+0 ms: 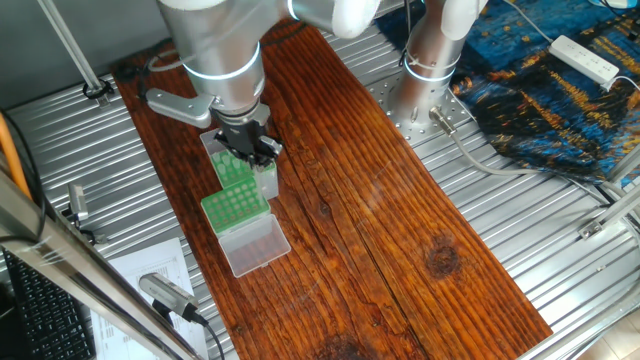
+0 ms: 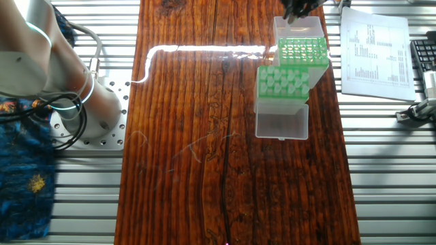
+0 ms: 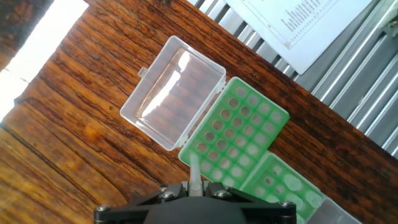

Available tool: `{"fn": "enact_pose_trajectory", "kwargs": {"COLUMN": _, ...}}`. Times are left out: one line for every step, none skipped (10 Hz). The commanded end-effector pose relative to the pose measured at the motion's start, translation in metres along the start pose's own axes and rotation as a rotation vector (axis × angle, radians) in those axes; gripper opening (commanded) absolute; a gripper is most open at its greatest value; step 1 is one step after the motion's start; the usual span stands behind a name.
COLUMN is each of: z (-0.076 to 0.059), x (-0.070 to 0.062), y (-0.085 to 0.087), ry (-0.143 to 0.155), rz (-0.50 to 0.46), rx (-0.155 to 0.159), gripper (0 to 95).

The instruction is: Transfer all large pipette tips from one holder to another

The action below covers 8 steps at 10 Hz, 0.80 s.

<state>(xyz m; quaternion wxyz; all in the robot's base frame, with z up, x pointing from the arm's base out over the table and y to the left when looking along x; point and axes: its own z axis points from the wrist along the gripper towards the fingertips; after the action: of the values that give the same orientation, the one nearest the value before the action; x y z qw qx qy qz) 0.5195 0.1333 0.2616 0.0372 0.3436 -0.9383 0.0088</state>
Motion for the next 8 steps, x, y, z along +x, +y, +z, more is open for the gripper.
{"fn": "enact_pose_trajectory", "kwargs": {"z": -0.015, "x": 0.000, "y": -0.002, "ry": 0.010, "rz": -0.017, "rx": -0.009, "gripper": 0.0}}
{"fn": "enact_pose_trajectory", "kwargs": {"z": -0.022, "x": 0.001, "y": -0.003, "ry": 0.012, "rz": -0.023, "rx": -0.012, "gripper": 0.0}}
{"fn": "enact_pose_trajectory", "kwargs": {"z": -0.032, "x": 0.004, "y": -0.005, "ry": 0.016, "rz": -0.036, "rx": -0.015, "gripper": 0.0}}
{"fn": "enact_pose_trajectory", "kwargs": {"z": -0.039, "x": 0.006, "y": -0.007, "ry": 0.022, "rz": -0.043, "rx": -0.019, "gripper": 0.0}}
{"fn": "enact_pose_trajectory", "kwargs": {"z": -0.046, "x": 0.008, "y": -0.009, "ry": 0.026, "rz": -0.052, "rx": -0.023, "gripper": 0.0}}
{"fn": "enact_pose_trajectory", "kwargs": {"z": -0.051, "x": 0.010, "y": -0.010, "ry": 0.027, "rz": -0.055, "rx": -0.025, "gripper": 0.0}}
{"fn": "enact_pose_trajectory", "kwargs": {"z": -0.058, "x": 0.014, "y": -0.013, "ry": 0.036, "rz": -0.062, "rx": -0.020, "gripper": 0.0}}
{"fn": "enact_pose_trajectory", "kwargs": {"z": -0.058, "x": 0.017, "y": -0.013, "ry": 0.046, "rz": -0.067, "rx": -0.011, "gripper": 0.0}}
